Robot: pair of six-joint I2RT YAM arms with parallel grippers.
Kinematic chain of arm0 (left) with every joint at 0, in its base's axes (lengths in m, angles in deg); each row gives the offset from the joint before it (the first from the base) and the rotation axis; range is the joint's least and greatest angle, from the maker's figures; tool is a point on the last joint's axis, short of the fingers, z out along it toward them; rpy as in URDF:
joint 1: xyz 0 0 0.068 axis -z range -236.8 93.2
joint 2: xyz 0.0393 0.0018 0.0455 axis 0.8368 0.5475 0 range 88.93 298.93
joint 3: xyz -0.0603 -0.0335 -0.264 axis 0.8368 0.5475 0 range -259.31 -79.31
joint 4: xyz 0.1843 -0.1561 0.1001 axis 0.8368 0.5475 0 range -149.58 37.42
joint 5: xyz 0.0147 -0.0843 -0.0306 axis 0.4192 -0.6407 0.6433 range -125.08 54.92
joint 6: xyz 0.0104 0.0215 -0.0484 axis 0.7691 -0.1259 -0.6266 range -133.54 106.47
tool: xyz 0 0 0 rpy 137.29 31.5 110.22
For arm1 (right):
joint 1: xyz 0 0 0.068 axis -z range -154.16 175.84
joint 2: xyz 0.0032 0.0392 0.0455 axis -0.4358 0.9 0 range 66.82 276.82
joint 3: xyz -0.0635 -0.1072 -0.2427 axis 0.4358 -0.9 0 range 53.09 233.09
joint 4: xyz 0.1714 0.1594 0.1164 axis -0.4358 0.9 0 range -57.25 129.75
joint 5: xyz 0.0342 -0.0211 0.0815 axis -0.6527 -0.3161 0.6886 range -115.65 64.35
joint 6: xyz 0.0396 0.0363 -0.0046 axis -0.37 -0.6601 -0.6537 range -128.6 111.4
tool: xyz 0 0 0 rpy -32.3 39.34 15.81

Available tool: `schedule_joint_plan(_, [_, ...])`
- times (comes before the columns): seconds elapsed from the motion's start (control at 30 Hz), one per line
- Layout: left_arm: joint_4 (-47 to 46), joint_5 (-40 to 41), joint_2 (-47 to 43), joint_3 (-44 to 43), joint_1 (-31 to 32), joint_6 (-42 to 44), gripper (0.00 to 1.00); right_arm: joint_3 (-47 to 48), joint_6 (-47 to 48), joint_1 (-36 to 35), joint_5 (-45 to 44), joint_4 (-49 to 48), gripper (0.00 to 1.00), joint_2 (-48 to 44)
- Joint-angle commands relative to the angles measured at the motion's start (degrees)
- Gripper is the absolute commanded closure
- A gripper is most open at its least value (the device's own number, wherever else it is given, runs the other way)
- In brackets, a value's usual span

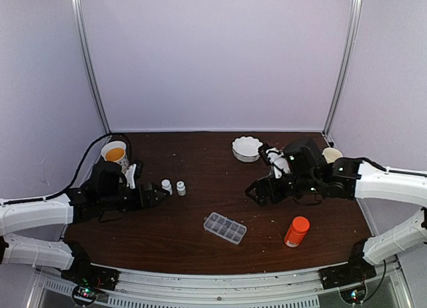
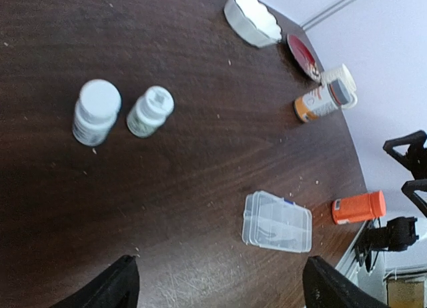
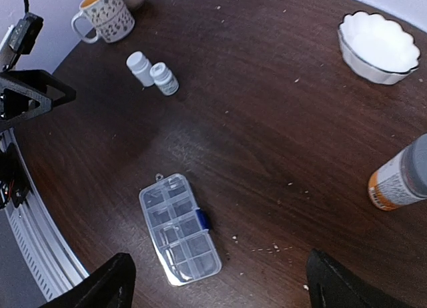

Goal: Sort the pills into containers
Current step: Rotate the pill container at the center of the board.

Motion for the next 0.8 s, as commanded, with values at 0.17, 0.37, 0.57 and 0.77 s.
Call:
schedule_joint_plan(0.17, [-8.9,7.65,8.08,2.14,15.28,-5.92,0.12,8.32,-1.08,-7.0,0.32,1.29,0.1,18.05])
schedule_joint_plan(0.37, [-20.03,4.94,14.64,5.34,19.12,-12.19,0.14,8.92,-1.1,-6.86,1.98,1.39,0.04,24.28])
schedule_joint_plan(0.57, [-26.88,1.15,25.28,2.07,22.16,-15.24,0.22,9.73,-1.64,-6.48,9.12,0.45,0.05,29.54])
schedule_joint_plan(0.77, [-42.4,-2.62,36.33,2.18,22.53,-21.0,0.33,8.54,-2.4,-6.46,15.52,-1.23,0.09,30.94])
